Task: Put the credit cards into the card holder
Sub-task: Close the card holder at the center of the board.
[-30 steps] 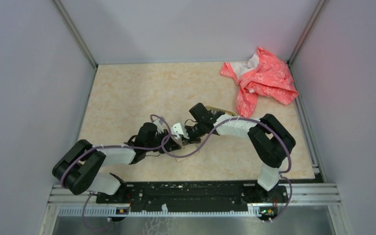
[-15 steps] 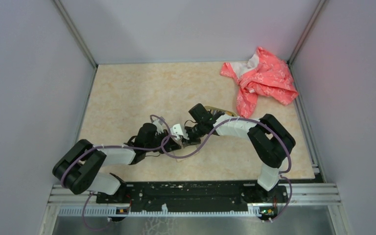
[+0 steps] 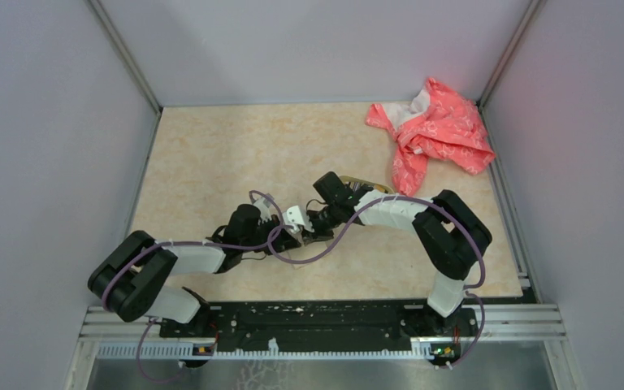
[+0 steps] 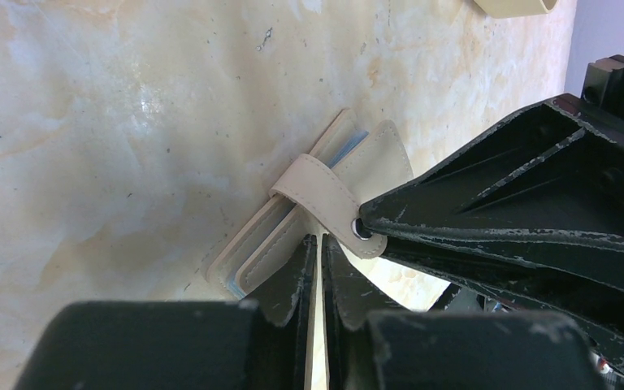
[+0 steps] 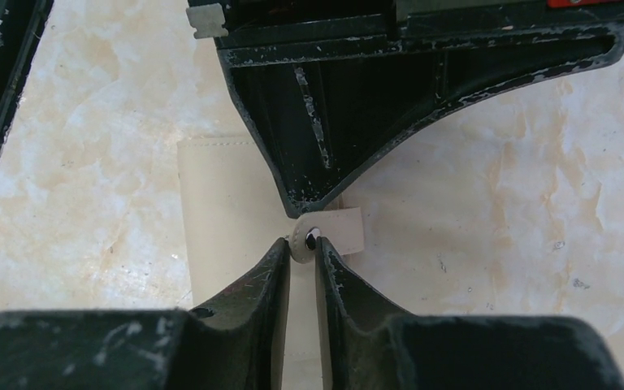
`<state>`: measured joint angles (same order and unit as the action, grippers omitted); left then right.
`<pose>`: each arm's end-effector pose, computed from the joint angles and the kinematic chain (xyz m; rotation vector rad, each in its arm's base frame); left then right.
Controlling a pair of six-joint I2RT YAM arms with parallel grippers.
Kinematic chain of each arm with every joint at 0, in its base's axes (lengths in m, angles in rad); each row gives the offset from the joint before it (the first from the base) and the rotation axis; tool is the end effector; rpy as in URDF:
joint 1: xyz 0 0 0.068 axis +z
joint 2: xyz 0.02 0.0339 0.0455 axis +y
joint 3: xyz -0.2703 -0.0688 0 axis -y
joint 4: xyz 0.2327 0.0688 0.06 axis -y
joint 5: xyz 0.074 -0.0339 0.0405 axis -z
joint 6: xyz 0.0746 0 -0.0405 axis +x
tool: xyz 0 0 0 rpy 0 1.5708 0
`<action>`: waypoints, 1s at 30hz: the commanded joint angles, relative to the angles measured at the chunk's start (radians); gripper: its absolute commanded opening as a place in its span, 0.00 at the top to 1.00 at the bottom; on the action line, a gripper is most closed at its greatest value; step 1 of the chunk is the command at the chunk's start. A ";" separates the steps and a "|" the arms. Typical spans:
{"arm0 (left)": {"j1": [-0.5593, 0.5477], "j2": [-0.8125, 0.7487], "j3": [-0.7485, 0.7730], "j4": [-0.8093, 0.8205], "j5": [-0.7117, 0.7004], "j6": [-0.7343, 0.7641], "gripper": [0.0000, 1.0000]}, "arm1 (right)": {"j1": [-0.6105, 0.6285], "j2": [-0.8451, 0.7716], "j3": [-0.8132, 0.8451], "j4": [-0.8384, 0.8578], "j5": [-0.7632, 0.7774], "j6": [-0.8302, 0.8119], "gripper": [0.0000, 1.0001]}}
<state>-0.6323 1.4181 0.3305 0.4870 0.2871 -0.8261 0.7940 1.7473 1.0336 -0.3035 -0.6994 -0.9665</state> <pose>0.1974 -0.1708 0.1202 -0.0496 2.3781 -1.0886 0.2122 0.2844 0.1611 -2.0236 1.3470 0.8194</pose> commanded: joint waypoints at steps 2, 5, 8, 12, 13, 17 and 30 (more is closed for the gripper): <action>-0.002 0.026 -0.019 -0.046 -0.029 0.026 0.89 | 0.013 -0.046 -0.006 0.045 0.004 0.024 0.87; -0.001 0.026 -0.020 -0.047 -0.027 0.026 0.89 | 0.013 -0.047 -0.005 0.056 0.022 0.038 0.94; -0.001 0.025 -0.021 -0.050 -0.028 0.029 0.89 | 0.013 -0.051 0.005 0.038 0.025 0.027 1.00; -0.002 0.019 -0.019 -0.068 -0.034 0.034 0.89 | 0.013 -0.061 0.014 -0.036 0.023 -0.059 1.00; -0.002 0.017 -0.020 -0.071 -0.035 0.035 0.90 | 0.015 -0.066 0.012 -0.050 0.033 -0.091 1.00; -0.002 0.004 -0.027 -0.080 -0.045 0.036 0.94 | 0.036 -0.093 -0.025 -0.048 0.117 -0.161 1.00; -0.002 0.021 -0.018 -0.076 -0.038 0.036 0.96 | 0.095 -0.084 -0.053 0.001 0.187 -0.145 1.00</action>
<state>-0.6327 1.4155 0.3305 0.4805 0.2817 -0.8223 0.8589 1.6878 0.9810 -0.3302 -0.5426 -1.1072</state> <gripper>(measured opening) 0.041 0.006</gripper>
